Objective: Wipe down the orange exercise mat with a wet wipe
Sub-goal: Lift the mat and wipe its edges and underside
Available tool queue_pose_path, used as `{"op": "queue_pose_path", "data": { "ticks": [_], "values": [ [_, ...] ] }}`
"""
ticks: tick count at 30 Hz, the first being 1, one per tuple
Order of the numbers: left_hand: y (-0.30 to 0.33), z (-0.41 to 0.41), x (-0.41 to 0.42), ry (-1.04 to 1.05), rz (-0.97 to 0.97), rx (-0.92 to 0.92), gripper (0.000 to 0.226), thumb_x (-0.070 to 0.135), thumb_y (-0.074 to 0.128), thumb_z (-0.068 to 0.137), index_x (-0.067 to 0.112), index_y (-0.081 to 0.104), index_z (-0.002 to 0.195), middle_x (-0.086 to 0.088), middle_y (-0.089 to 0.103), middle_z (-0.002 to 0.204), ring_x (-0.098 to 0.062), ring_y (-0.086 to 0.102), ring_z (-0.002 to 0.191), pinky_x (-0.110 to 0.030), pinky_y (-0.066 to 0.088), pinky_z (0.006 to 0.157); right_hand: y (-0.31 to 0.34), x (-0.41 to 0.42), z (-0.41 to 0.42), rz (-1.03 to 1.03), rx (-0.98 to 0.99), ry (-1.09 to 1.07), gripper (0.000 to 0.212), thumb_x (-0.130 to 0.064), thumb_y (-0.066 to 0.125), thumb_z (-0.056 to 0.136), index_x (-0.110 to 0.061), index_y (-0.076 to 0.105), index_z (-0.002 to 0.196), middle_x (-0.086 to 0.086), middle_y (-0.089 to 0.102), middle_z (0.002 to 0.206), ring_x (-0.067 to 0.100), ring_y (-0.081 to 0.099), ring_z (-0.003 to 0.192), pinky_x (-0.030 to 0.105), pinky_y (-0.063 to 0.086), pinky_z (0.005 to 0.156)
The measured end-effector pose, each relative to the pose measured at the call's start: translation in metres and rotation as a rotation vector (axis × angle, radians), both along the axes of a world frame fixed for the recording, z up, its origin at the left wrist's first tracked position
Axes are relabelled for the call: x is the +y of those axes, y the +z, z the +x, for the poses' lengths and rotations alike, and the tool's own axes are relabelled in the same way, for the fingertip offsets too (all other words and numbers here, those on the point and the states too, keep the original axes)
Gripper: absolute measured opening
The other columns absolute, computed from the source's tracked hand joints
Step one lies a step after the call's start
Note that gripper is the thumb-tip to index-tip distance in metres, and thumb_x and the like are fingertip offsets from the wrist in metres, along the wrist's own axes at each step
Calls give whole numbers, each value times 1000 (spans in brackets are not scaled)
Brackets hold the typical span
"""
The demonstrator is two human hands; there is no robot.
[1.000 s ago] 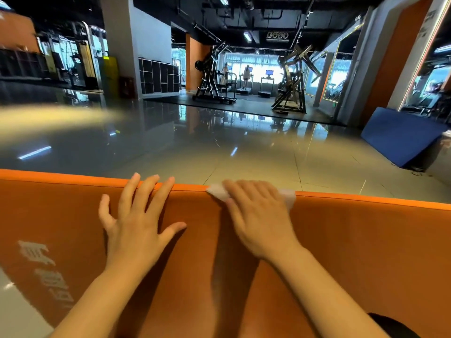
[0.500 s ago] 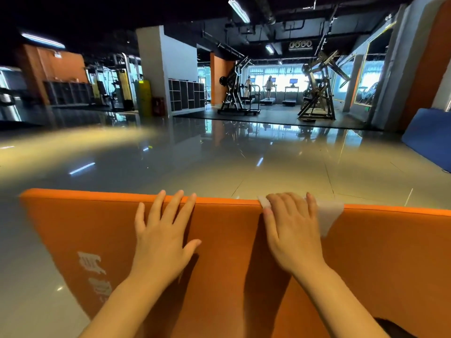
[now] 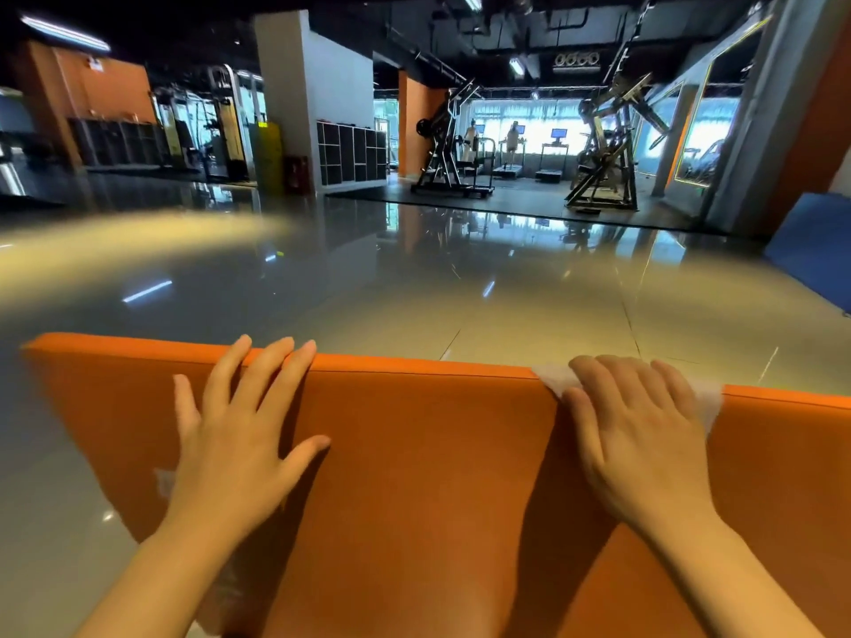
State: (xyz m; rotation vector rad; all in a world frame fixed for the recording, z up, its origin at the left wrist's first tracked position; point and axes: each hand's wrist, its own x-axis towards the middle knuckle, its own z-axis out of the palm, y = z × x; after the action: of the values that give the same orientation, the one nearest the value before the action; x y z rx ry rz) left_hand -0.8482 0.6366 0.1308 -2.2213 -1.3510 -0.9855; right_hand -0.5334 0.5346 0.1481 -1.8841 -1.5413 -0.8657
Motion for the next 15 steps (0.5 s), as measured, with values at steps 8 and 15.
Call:
{"op": "queue_pose_path", "data": {
  "ticks": [8,15],
  "values": [
    [-2,9,-9,-1,-47,-55,104,28,94,56,19,42,146,-9,46,144,-36,27,139,-81,25,95,-7,19,-53,69,210,23,46,-38,28,101,-13,63,117,7,63,119,29,51,122,49,13,117],
    [-2,14,-26,-1,-52,-73,103,35,91,61,21,37,148,-12,39,151,-36,22,144,-76,20,103,-5,12,-79,18,29,182,39,-35,34,99,-18,58,125,1,62,120,24,54,115,42,22,113]
  ]
}}
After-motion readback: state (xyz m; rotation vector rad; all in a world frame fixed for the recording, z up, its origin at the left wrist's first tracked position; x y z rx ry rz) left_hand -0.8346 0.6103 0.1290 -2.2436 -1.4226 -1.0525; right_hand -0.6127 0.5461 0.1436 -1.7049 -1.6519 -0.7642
